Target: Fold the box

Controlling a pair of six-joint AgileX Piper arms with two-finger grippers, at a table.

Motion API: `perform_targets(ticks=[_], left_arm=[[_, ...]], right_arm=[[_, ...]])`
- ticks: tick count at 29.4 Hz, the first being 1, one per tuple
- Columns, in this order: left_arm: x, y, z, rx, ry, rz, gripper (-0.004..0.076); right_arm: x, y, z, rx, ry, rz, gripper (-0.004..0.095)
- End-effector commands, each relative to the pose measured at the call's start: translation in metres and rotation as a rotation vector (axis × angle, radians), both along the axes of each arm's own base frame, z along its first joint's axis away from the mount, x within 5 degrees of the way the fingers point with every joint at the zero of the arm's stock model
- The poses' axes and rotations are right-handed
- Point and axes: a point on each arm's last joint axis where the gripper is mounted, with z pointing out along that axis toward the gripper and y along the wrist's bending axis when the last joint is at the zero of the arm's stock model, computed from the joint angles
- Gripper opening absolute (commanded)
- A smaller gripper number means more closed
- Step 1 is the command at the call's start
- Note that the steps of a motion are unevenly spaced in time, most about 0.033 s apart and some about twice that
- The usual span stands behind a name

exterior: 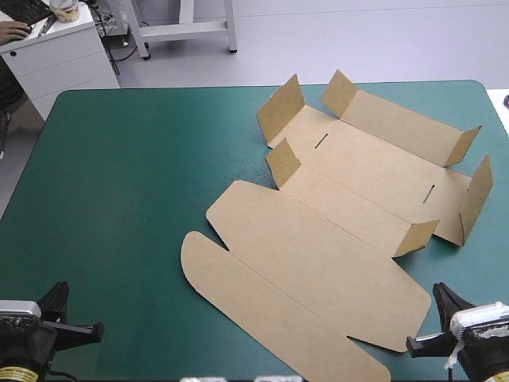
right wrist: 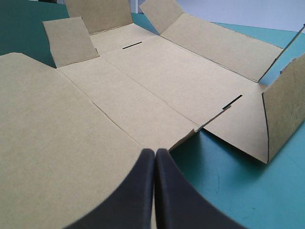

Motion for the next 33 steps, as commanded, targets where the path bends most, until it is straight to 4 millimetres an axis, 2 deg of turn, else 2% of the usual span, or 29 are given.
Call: perform_targets(ticks=[1, 11, 13, 15, 18, 23, 25, 26, 30, 33], left_arm=[[0.0033, -0.0012, 0.0117, -0.012, -0.068, -0.007, -0.0010], [0.0033, -0.0012, 0.0117, -0.012, -0.068, -0.007, -0.0010], [0.0033, -0.0012, 0.0117, -0.012, -0.068, -0.007, -0.0010], [0.0033, -0.0012, 0.0117, -0.012, -0.068, -0.007, -0.0010], [0.0033, -0.0012, 0.0117, -0.012, -0.068, -0.007, -0.0010], [0.0033, -0.0012, 0.0117, -0.012, -0.068, -0.007, -0.0010], [0.0033, -0.0012, 0.0117, -0.012, -0.068, -0.007, -0.0010], [0.0033, -0.0012, 0.0117, -0.012, -0.068, -0.007, -0.0010], [0.0033, -0.0012, 0.0117, -0.012, -0.068, -0.007, -0.0010], [0.0033, -0.0012, 0.0117, -0.012, -0.068, -0.007, -0.0010]], right_arm=[[0.0013, -0.0003, 0.0133, 0.014, -0.076, -0.004, -0.0020], [0.0013, -0.0003, 0.0133, 0.014, -0.076, -0.004, -0.0017], [0.0013, -0.0003, 0.0133, 0.014, -0.076, -0.004, 0.0012], [0.0016, -0.0002, 0.0133, 0.014, -0.075, -0.002, 0.0075], [0.0016, -0.0001, 0.0133, 0.016, -0.075, -0.002, 0.0251], [0.0016, -0.0004, 0.0132, 0.015, -0.074, -0.005, 0.0666], [0.0016, -0.0004, 0.0134, 0.017, -0.075, -0.006, 0.0774], [0.0016, -0.0004, 0.0134, 0.017, -0.075, -0.006, 0.0798], [0.0016, -0.0004, 0.0134, 0.019, -0.075, -0.007, 0.0795], [0.0017, -0.0007, 0.0133, 0.099, -0.060, -0.028, 0.0796]])
